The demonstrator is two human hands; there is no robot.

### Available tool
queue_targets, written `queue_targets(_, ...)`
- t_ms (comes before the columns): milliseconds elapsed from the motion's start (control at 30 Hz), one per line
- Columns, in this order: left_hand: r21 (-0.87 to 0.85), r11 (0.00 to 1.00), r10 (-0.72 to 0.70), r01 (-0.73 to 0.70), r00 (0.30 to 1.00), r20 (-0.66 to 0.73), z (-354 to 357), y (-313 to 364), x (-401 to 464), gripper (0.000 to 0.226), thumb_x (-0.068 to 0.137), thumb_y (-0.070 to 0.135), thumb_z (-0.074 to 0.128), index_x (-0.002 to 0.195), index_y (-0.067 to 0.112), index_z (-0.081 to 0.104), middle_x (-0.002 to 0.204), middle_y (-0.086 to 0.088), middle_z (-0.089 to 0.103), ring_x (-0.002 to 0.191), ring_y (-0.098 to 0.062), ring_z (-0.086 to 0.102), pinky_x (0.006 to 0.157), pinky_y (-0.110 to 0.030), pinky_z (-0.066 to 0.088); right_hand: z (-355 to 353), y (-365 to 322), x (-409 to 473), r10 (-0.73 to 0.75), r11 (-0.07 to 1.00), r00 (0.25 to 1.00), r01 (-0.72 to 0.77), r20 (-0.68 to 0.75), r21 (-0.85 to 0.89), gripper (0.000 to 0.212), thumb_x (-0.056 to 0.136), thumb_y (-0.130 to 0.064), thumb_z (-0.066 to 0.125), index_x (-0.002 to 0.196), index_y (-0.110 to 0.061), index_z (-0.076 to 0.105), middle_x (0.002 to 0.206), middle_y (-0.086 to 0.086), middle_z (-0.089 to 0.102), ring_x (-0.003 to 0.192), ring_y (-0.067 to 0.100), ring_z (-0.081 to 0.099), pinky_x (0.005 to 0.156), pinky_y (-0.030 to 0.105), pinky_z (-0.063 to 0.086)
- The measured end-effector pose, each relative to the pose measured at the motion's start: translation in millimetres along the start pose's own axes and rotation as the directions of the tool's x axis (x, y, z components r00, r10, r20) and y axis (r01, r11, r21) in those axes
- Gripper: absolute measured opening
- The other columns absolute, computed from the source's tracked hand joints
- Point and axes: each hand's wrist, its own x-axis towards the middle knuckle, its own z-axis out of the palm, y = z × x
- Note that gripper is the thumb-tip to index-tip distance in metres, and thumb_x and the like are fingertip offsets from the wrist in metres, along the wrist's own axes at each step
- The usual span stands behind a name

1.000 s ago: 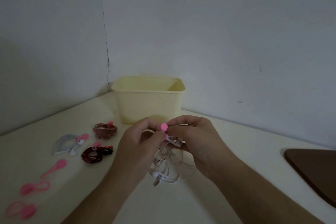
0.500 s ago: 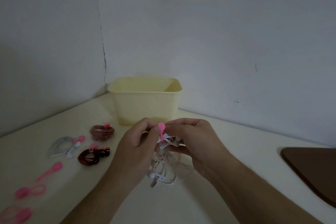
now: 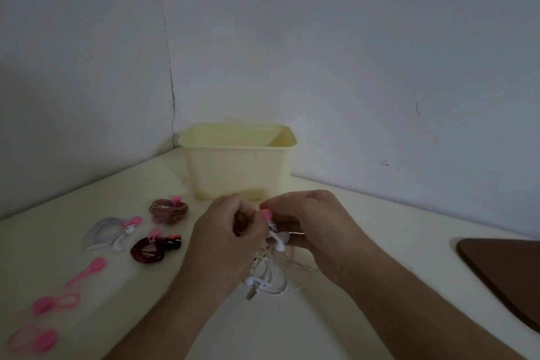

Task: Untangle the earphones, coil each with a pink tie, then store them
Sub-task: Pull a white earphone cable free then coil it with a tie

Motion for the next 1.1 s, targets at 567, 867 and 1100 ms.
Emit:
queue_targets(567,-0.300,0.938,-0.144,0.172,0.983,0.111,-5,10,1,0.013,0.098,0.010,0.065,0.098,0.021,0.073,0.090,0.001,0.079,0.078,-0.010,0.072,0.066,-0.017,0.052,-11,3,4,-0.089,0.996,0.991,0.089,0.099,0.005,0.013,0.092,0.002,0.076,0.104,-0.001,0.081,0.098,0.021,0.080,0.088,0.031,0.079,0.081,0.036,0.065)
queue_targets(867,-0.326,0.932,-0.126,0.158,0.985,0.118,-6,9,3,0.012,0.096,0.006,0.067,0.096,0.017,0.073,0.088,-0.001,0.079,0.077,-0.009,0.072,0.066,-0.016,0.051,-15,10,11,-0.143,0.988,0.979,0.149,0.146,-0.030,0.008,0.097,-0.001,0.071,0.096,0.006,0.075,0.095,0.026,0.077,0.084,0.032,0.073,0.090,0.051,0.063)
queue_targets(1100,-0.383,0.912,-0.122,0.148,0.988,0.092,-8,11,3,0.008,0.095,0.006,0.068,0.095,0.011,0.074,0.080,-0.001,0.077,0.066,-0.006,0.067,0.059,-0.014,0.049,-19,7,10,-0.128,0.991,0.971,0.118,0.201,0.062,0.012,0.097,0.000,0.068,0.104,0.000,0.077,0.102,0.025,0.077,0.090,0.032,0.073,0.091,0.048,0.060)
